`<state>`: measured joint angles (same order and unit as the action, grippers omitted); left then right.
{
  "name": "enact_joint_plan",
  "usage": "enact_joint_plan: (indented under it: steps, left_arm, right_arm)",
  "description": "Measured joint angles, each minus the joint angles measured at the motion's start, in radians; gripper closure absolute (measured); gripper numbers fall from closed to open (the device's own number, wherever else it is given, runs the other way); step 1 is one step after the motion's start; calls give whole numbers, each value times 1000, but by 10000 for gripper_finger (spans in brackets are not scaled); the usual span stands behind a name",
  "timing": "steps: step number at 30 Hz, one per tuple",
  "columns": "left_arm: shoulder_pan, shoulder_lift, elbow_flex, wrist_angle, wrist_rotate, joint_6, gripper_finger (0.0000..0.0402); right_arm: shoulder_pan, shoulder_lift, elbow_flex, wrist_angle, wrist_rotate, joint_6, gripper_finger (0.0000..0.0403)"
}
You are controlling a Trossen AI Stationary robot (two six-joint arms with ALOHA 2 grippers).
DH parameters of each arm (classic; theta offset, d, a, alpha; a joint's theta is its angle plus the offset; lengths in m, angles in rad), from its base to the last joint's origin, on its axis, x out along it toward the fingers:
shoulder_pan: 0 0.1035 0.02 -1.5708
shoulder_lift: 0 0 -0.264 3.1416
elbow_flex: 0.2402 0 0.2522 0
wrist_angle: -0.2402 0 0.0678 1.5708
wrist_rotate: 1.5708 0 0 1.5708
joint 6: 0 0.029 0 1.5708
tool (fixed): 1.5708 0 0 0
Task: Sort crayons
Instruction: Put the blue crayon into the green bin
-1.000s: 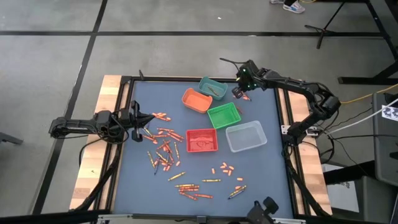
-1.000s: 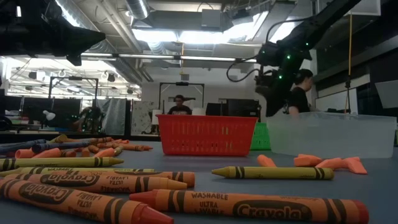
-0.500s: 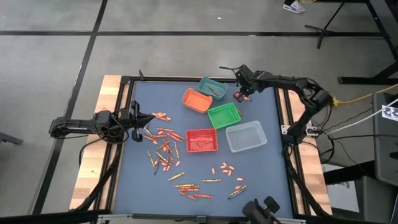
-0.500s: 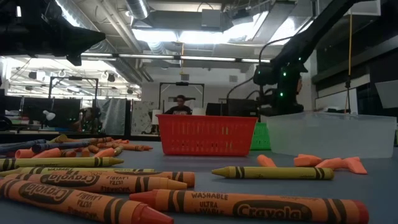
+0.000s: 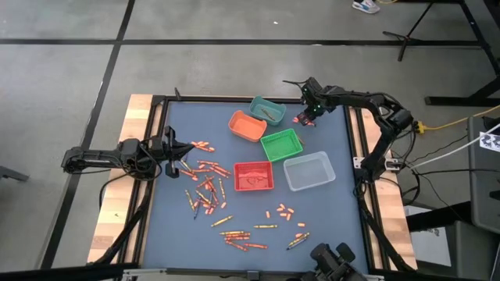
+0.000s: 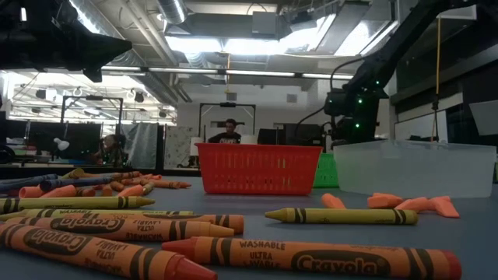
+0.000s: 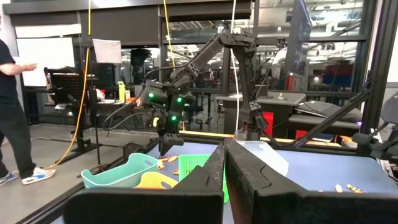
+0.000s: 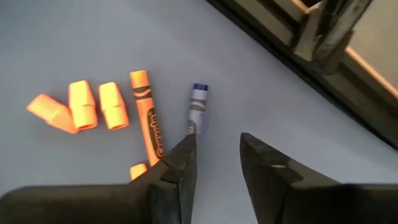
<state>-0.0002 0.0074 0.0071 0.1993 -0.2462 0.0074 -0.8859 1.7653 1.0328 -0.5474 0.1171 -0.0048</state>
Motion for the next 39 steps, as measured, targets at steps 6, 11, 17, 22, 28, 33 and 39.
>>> enact_joint_plan:
  steps: [6, 11, 17, 22, 28, 33, 39]
  left_arm:
    - [0, 0, 0, 0, 0, 0, 401]
    - [0, 0, 0, 0, 0, 0, 401]
    - [0, 0, 0, 0, 0, 0, 401]
    - [0, 0, 0, 0, 0, 0, 401]
    - [0, 0, 0, 0, 0, 0, 401]
    - [0, 0, 0, 0, 0, 0, 401]
    - [0, 0, 0, 0, 0, 0, 401]
  right_arm:
    - [1, 0, 0, 0, -5, 0, 285]
    - [2, 0, 0, 0, -5, 0, 285]
    - [2, 21, 0, 9, -5, 0, 285]
    - [2, 59, 5, 9, -5, -1, 285]
    - [3, 65, 4, 10, -4, -1, 295]
    - [3, 66, 3, 15, -9, -1, 343]
    - [3, 67, 2, 20, -7, -2, 394]
